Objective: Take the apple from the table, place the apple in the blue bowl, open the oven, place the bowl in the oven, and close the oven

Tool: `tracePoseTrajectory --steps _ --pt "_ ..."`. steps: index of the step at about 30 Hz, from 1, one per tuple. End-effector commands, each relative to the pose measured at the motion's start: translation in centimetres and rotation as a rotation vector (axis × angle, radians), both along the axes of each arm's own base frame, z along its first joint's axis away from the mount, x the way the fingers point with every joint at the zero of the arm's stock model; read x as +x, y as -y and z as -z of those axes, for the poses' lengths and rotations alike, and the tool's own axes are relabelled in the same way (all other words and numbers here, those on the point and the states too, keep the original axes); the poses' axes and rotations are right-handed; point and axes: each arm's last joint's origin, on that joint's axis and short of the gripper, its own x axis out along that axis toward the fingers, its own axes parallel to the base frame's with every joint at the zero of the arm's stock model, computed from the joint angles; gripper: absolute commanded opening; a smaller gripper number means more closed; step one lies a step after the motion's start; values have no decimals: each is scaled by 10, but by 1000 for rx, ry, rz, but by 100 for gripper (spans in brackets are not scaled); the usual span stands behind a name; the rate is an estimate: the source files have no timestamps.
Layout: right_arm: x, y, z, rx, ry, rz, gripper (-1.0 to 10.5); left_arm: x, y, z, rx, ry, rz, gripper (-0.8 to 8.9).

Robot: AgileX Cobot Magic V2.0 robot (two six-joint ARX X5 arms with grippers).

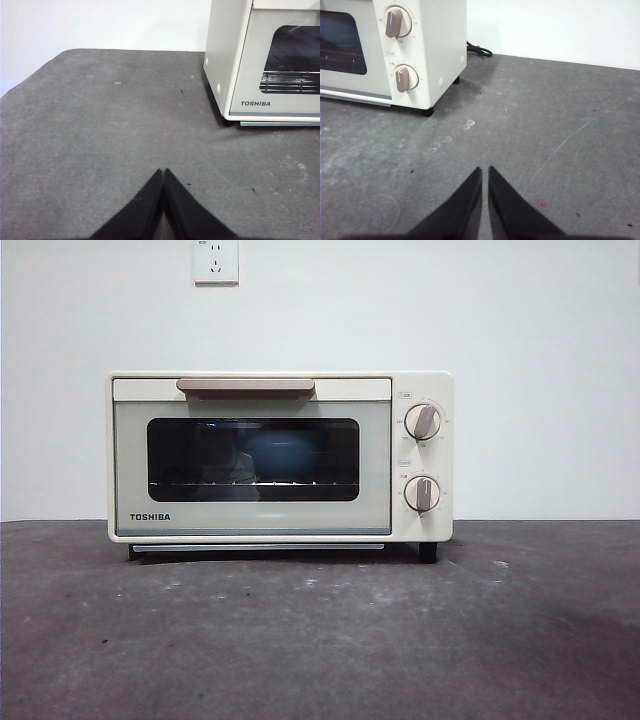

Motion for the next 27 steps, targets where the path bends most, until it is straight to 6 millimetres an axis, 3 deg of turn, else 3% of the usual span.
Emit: tracePoseTrajectory --steps 1,27 --pt "0 0 0 17 10 3 5 1 0 8 -8 -23 -6 7" --pt "1 0 -3 16 43 2 5 1 0 8 -8 -23 -6 7"
